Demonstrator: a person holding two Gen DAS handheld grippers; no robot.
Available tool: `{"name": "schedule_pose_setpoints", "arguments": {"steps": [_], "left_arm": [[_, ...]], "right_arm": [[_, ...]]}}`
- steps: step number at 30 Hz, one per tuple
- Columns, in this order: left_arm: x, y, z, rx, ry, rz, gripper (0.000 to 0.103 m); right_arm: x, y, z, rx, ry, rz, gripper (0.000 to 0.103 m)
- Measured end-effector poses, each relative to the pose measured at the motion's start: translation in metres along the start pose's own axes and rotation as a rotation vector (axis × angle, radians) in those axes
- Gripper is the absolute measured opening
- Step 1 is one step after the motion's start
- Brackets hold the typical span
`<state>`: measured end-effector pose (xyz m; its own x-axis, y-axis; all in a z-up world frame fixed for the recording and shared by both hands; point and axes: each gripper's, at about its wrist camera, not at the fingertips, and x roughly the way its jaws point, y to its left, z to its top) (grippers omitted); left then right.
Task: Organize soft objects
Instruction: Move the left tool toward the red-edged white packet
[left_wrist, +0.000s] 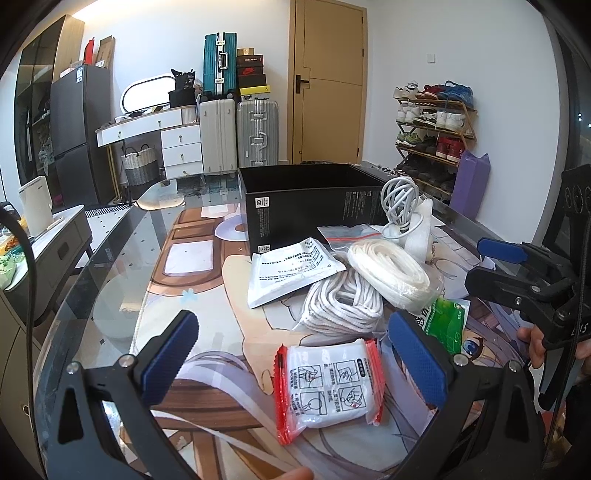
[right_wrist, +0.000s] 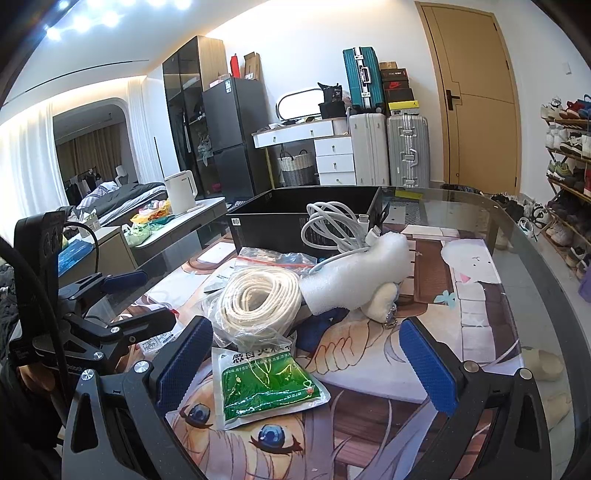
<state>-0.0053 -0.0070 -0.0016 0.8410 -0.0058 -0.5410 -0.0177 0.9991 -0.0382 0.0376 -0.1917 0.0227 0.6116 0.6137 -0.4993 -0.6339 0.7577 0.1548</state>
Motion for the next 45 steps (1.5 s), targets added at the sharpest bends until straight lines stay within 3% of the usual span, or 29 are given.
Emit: {"name": "schedule_pose_setpoints", "arguments": {"steps": [17, 35, 45], "left_arm": [[-0.002, 0.003, 0.000, 0.008, 0.001, -0.031, 0.103], [-0.005, 0.003, 0.002, 0.050, 0.004, 0.006, 0.103], [-0.005, 0.006, 0.003, 0.043, 0.024, -0.008, 0.103]], "right_arm": [[0.002, -0.001, 0.000, -0.005, 0.002, -0.017, 0.103], [0.006, 0.001, -0.001, -0.026, 0.014, -0.031, 0.103], [0.008, 0.009, 0.007, -0.061, 0.072, -0.079, 0.103]]}}
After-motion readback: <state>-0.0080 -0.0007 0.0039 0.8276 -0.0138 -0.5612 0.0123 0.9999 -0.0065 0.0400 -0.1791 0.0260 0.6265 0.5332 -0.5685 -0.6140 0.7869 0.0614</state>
